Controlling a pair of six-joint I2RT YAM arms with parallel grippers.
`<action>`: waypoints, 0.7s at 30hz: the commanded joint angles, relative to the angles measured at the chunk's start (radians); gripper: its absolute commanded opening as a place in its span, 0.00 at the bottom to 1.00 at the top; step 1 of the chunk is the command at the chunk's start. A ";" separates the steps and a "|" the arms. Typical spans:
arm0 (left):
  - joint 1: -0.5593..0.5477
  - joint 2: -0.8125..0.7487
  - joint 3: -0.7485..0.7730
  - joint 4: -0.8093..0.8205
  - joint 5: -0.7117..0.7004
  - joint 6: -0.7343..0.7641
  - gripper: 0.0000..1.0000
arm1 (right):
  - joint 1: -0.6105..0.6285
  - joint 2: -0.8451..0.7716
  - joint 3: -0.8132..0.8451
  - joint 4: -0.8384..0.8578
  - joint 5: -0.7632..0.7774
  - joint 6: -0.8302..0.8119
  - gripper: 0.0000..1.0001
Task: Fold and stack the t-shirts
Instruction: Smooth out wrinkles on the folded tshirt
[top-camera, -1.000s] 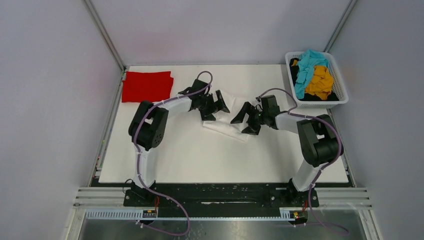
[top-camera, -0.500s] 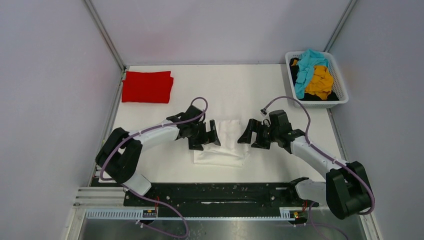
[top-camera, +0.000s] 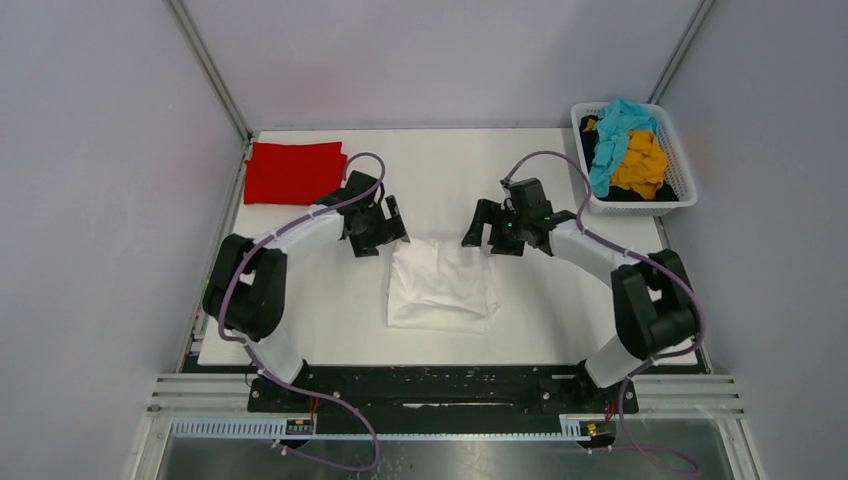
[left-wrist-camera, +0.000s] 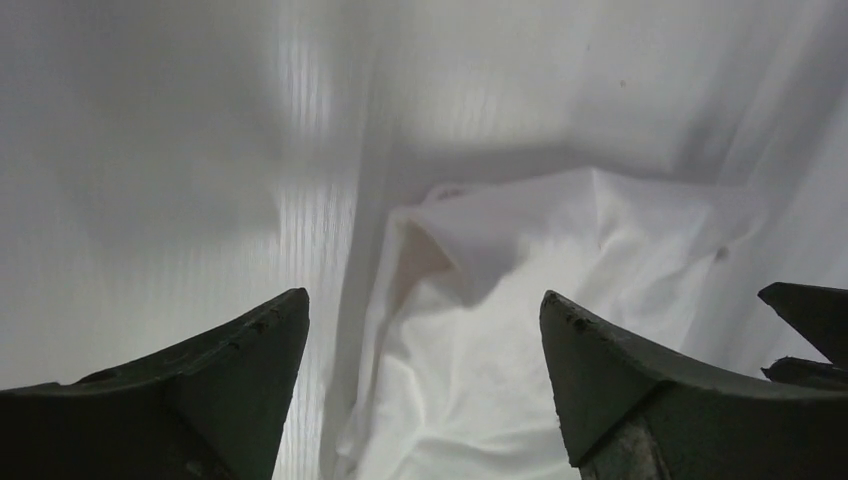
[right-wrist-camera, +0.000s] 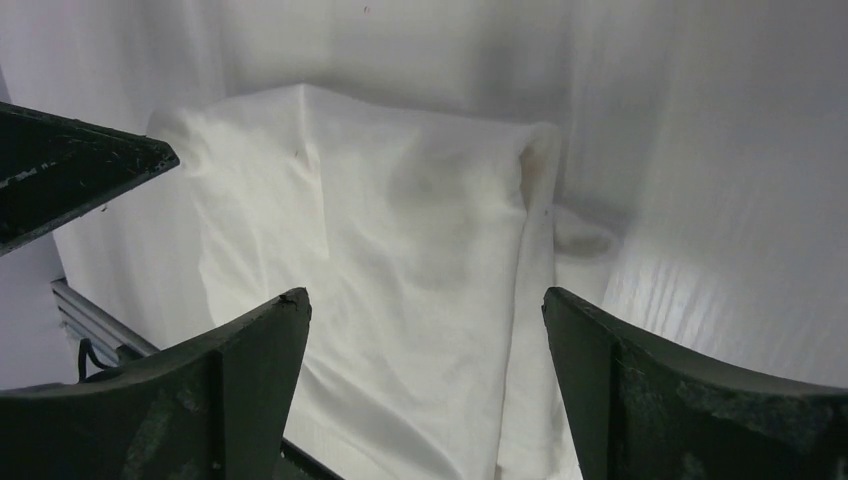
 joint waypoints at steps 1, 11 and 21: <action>0.014 0.117 0.103 0.062 0.081 0.036 0.82 | 0.024 0.133 0.113 0.012 0.050 -0.012 0.93; 0.015 0.270 0.200 0.082 0.126 0.043 0.45 | 0.040 0.316 0.246 0.039 0.104 -0.023 0.74; 0.015 0.149 0.124 0.110 0.131 0.053 0.00 | 0.069 0.253 0.171 0.134 0.048 -0.030 0.25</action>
